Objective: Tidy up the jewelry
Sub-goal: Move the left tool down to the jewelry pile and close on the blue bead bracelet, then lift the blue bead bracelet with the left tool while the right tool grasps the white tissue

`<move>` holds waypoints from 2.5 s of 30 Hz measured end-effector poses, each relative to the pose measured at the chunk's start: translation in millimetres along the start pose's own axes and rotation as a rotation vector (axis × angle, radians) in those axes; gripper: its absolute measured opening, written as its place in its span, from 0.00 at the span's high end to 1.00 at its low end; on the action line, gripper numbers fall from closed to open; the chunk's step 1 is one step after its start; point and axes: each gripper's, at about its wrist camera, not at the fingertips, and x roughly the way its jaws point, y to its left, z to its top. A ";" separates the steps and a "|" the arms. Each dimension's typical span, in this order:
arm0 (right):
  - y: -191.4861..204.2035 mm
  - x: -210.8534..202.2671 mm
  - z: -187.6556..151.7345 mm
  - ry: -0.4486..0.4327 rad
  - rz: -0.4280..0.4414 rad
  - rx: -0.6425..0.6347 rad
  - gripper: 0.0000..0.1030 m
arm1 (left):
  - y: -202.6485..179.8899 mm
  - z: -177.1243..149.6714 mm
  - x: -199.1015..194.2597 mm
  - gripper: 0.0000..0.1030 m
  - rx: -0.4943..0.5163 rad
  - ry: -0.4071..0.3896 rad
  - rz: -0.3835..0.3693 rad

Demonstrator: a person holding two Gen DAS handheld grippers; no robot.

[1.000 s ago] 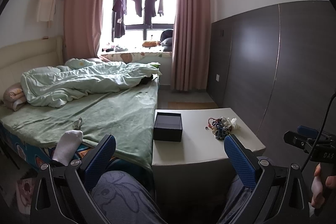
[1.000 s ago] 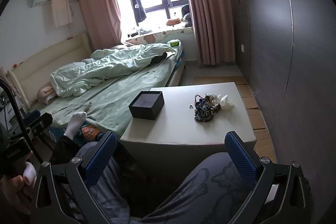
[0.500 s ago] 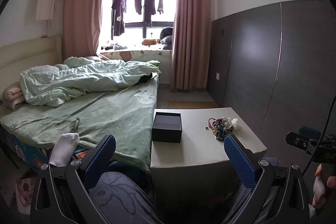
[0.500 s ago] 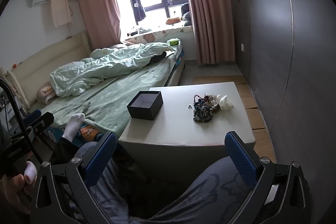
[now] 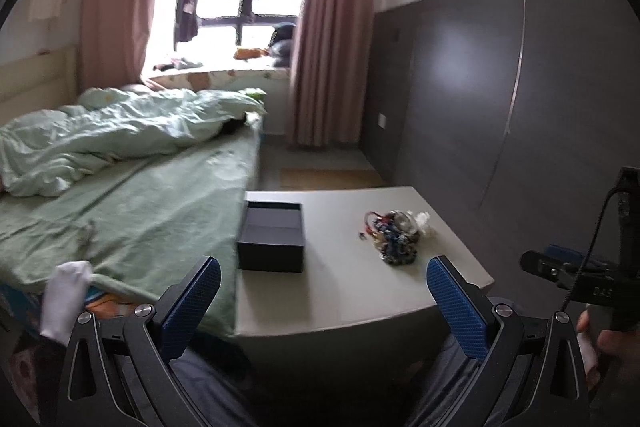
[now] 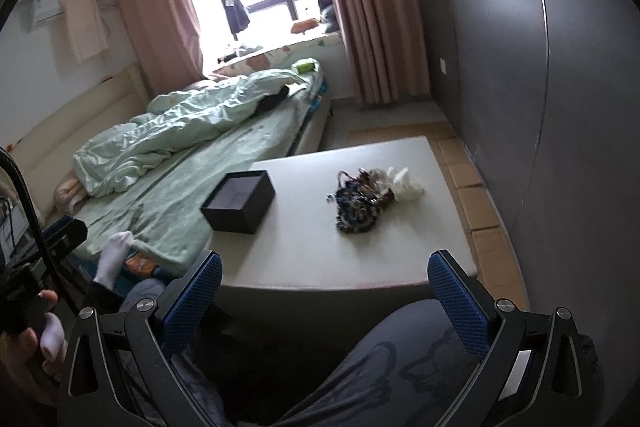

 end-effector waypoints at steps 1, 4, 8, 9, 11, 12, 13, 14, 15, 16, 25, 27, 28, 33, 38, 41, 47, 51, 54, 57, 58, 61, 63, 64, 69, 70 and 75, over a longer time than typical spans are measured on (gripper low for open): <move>-5.6 6.8 1.3 0.010 -0.001 0.010 0.00 | -1.5 0.9 8.5 0.00 0.000 0.009 -0.018; -17.9 20.4 1.7 0.028 -0.003 0.029 0.01 | -4.3 3.0 29.8 0.00 -0.005 0.034 -0.061; -39.0 44.5 5.1 0.064 -0.002 0.066 0.05 | -9.3 6.9 64.4 0.00 -0.002 0.090 -0.109; -42.6 48.4 5.3 0.071 -0.001 0.072 0.09 | -10.6 7.5 71.9 0.00 -0.007 0.098 -0.118; -52.3 58.9 6.5 0.092 0.007 0.089 0.16 | -12.4 9.9 88.4 0.01 -0.021 0.120 -0.145; -55.9 63.0 6.7 0.101 0.011 0.096 0.17 | -13.8 10.1 94.5 0.03 -0.022 0.127 -0.152; -60.9 68.8 7.2 0.110 0.012 0.103 0.17 | -15.2 10.0 99.4 0.04 -0.022 0.135 -0.159; -63.2 71.9 7.7 0.115 0.013 0.107 0.17 | -16.9 10.6 107.7 0.05 -0.022 0.147 -0.169; -67.2 77.3 8.4 0.123 0.017 0.114 0.18 | -18.7 10.7 112.9 0.05 -0.025 0.153 -0.177; -70.5 81.4 8.6 0.129 0.023 0.120 0.20 | -20.1 11.1 119.6 0.08 -0.029 0.162 -0.190; -94.4 125.5 17.5 0.176 0.055 0.185 0.27 | -24.8 15.1 177.3 0.27 -0.075 0.259 -0.266; -100.1 136.0 20.7 0.182 0.053 0.205 0.29 | -26.5 16.9 190.5 0.30 -0.083 0.274 -0.274; -103.5 141.6 22.9 0.185 0.053 0.219 0.29 | -27.0 18.1 197.7 0.31 -0.091 0.282 -0.280; -115.7 162.3 31.8 0.185 0.056 0.273 0.31 | -30.8 24.1 230.6 0.33 -0.108 0.314 -0.309; -125.9 189.8 42.0 0.187 0.048 0.333 0.37 | -35.6 28.7 267.5 0.33 -0.123 0.356 -0.332; -133.0 206.0 47.1 0.191 0.048 0.365 0.39 | -38.7 29.1 290.4 0.33 -0.134 0.394 -0.347; -140.6 226.0 49.7 0.217 0.057 0.392 0.39 | -48.8 28.0 328.7 0.36 -0.135 0.450 -0.358; -144.6 238.2 53.5 0.244 0.037 0.386 0.39 | -51.8 21.8 344.9 0.51 -0.134 0.495 -0.358; -144.1 245.3 54.0 0.262 0.033 0.378 0.39 | -52.9 16.8 350.4 0.74 -0.134 0.519 -0.359; -141.0 252.2 56.4 0.276 0.027 0.355 0.39 | -52.0 14.7 348.5 0.88 -0.130 0.521 -0.351; -139.0 255.3 57.6 0.282 0.027 0.344 0.39 | -51.3 15.4 345.8 0.91 -0.130 0.516 -0.354; -134.6 263.3 60.1 0.301 0.022 0.315 0.39 | -48.7 21.5 334.6 0.91 -0.142 0.488 -0.368; -133.3 267.0 61.8 0.310 0.010 0.300 0.39 | -46.6 27.8 324.7 0.91 -0.147 0.458 -0.377; -132.5 268.0 61.9 0.313 0.004 0.294 0.39 | -46.1 32.0 318.8 0.91 -0.145 0.440 -0.379; -134.4 274.7 60.1 0.333 -0.010 0.296 0.86 | -45.5 48.5 300.4 0.91 -0.146 0.391 -0.393; -136.0 275.1 59.5 0.338 -0.003 0.306 0.92 | -45.2 50.4 297.1 0.91 -0.146 0.384 -0.394; -132.4 264.2 58.0 0.298 0.044 0.325 0.96 | -38.4 65.9 271.6 0.91 -0.134 0.312 -0.380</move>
